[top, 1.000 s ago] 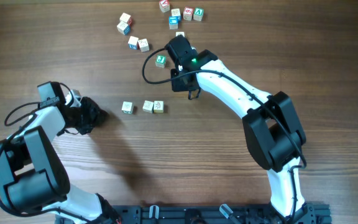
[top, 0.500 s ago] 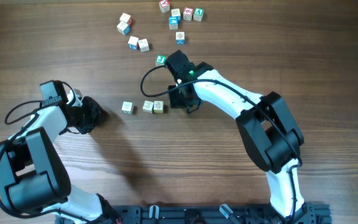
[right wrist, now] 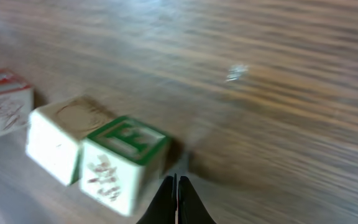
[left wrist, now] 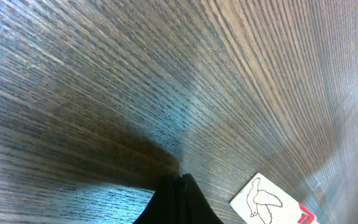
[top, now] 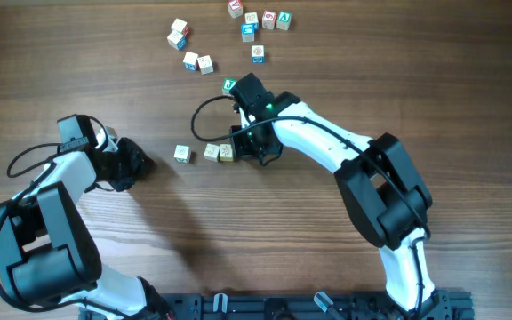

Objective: Form a horizontal line

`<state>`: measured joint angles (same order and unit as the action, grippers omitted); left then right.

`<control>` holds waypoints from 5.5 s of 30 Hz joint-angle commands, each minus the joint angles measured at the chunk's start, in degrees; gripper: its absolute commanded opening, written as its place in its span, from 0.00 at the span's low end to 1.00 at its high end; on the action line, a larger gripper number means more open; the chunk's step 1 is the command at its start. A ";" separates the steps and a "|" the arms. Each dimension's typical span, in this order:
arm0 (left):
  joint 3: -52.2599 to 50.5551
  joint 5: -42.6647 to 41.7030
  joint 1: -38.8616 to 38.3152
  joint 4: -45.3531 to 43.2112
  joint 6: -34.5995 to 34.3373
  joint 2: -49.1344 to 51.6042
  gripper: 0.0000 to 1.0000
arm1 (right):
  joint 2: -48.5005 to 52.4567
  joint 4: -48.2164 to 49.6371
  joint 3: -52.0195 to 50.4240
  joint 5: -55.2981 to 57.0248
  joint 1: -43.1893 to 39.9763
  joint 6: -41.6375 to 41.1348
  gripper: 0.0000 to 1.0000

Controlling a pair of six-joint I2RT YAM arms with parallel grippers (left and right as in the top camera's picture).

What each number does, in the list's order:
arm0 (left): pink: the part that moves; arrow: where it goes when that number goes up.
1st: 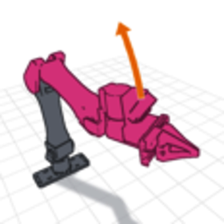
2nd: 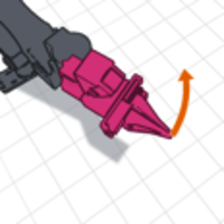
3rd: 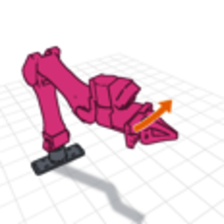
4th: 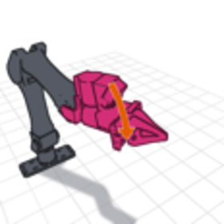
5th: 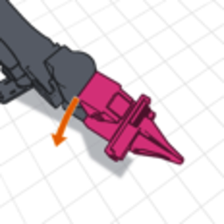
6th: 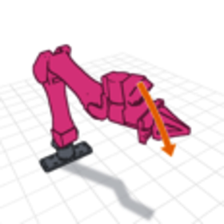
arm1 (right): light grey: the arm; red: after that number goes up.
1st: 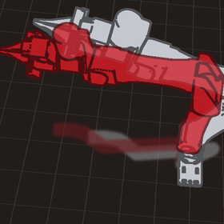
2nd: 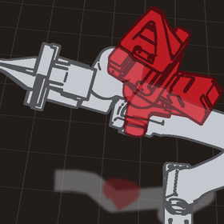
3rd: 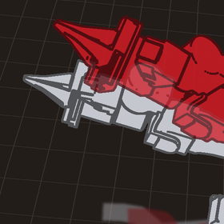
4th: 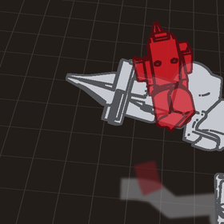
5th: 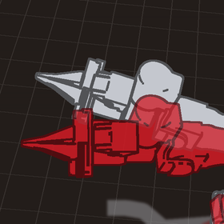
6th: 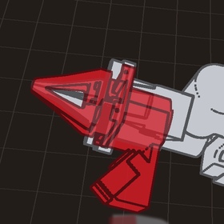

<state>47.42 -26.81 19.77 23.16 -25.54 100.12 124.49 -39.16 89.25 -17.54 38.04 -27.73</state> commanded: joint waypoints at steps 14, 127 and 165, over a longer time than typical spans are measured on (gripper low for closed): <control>-1.01 5.88 -0.07 0.42 1.14 1.03 0.04 | -0.09 1.97 -0.09 -2.62 1.66 5.09 0.04; -1.01 5.88 -0.07 -0.37 1.14 1.03 0.04 | -1.05 10.16 -2.69 4.76 2.62 0.50 0.05; -1.01 5.90 -0.07 -0.44 1.14 1.03 0.04 | -1.05 12.20 -2.71 -8.44 2.62 5.73 0.04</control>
<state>47.42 -26.41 19.75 22.61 -25.54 100.09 124.49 -27.29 86.70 -24.36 40.53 -23.49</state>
